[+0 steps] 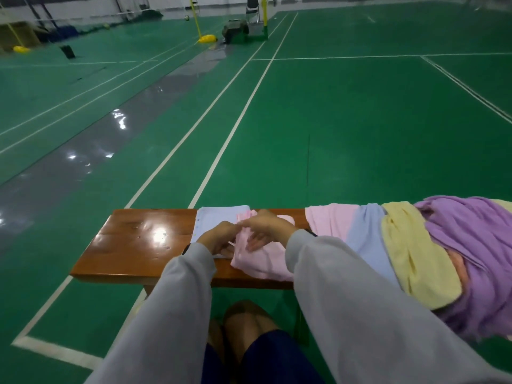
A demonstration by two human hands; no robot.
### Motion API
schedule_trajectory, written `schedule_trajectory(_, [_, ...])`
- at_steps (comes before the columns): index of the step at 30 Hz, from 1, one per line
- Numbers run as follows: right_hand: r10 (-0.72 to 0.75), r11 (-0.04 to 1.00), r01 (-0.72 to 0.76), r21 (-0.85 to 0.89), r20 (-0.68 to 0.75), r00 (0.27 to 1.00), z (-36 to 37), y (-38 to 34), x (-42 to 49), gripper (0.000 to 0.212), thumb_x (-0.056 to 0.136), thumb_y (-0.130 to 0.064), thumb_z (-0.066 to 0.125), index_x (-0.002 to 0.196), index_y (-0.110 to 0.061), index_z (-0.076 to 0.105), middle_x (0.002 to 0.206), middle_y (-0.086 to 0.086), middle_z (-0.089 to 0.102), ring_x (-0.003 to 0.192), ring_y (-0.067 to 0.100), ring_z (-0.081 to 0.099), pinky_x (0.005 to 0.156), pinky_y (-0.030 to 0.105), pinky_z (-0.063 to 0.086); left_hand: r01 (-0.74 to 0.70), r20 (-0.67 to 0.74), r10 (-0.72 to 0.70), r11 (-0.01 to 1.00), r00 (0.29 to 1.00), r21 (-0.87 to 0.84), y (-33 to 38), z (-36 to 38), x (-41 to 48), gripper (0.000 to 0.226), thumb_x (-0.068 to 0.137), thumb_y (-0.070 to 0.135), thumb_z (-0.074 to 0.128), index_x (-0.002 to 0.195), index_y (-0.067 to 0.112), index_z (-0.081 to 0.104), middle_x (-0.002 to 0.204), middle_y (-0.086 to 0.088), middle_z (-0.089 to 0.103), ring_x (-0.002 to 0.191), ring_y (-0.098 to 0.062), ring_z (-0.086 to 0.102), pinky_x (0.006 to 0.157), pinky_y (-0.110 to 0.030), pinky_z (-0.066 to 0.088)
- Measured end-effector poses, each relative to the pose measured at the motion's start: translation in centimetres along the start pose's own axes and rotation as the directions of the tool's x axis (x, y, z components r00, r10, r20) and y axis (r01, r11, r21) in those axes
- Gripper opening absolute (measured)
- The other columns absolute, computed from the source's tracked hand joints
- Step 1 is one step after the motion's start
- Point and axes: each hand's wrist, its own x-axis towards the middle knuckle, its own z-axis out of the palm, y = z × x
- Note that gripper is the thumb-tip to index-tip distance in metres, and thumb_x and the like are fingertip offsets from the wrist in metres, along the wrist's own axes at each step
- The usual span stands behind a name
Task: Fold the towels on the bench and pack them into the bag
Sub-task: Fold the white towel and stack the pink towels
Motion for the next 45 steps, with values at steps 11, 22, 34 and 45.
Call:
schedule_trajectory(11, [0.037, 0.964, -0.147, -0.22, -0.44, 0.897, -3.6, 5.8, 2.1, 0.044, 0.081, -0.03, 0.062, 0.12, -0.013, 0.058, 0.127, 0.007, 0.062, 0.111, 0.031, 0.062, 0.097, 0.039, 0.053, 0.0, -0.145, 0.043, 0.959, 0.988, 0.285, 1.0, 2.5, 1.0, 0.061, 0.08, 0.053, 0.082, 0.112, 0.011, 0.051, 0.105, -0.007, 0.063, 0.095, -0.027, 0.063, 0.067, -0.035, 0.053])
schedule_trajectory(22, [0.051, 0.93, -0.01, 0.368, -0.102, 0.993, -4.6, 5.3, 2.7, 0.086, 0.049, -0.053, 0.087, 0.124, -0.023, 0.055, 0.114, 0.002, 0.069, 0.1, 0.025, 0.07, 0.09, 0.046, 0.057, -0.146, -0.052, 0.147, 0.989, 0.988, 0.02, 2.4, -0.7, 0.6, 0.036, 0.099, 0.014, 0.061, 0.131, -0.001, 0.054, 0.128, -0.018, 0.063, 0.114, -0.031, 0.062, 0.099, -0.048, 0.054])
schedule_trajectory(34, [-0.085, 0.952, 0.117, 0.282, -0.122, 0.989, 2.5, 0.5, 6.3, 0.049, 0.084, -0.028, 0.08, 0.116, -0.005, 0.05, 0.113, 0.01, 0.063, 0.102, 0.028, 0.066, 0.077, 0.041, 0.059, -0.178, -0.285, 0.182, 0.983, 0.941, 0.04, 0.0, -8.9, 1.6, 0.033, 0.096, 0.008, 0.055, 0.129, 0.006, 0.055, 0.122, -0.01, 0.064, 0.1, -0.027, 0.064, 0.084, -0.038, 0.055])
schedule_trajectory(45, [-0.136, 0.981, 0.092, -0.17, -0.27, 0.953, 4.2, -0.6, 8.8, 0.041, 0.086, -0.016, 0.055, 0.126, -0.008, 0.057, 0.129, 0.016, 0.062, 0.116, 0.036, 0.061, 0.087, 0.03, 0.049, -0.252, -0.397, 0.381, 0.906, 0.835, 0.34, -1.7, -8.1, 2.7, 0.046, 0.102, 0.007, 0.047, 0.148, 0.006, 0.041, 0.141, -0.016, 0.054, 0.121, -0.031, 0.053, 0.098, -0.037, 0.043])
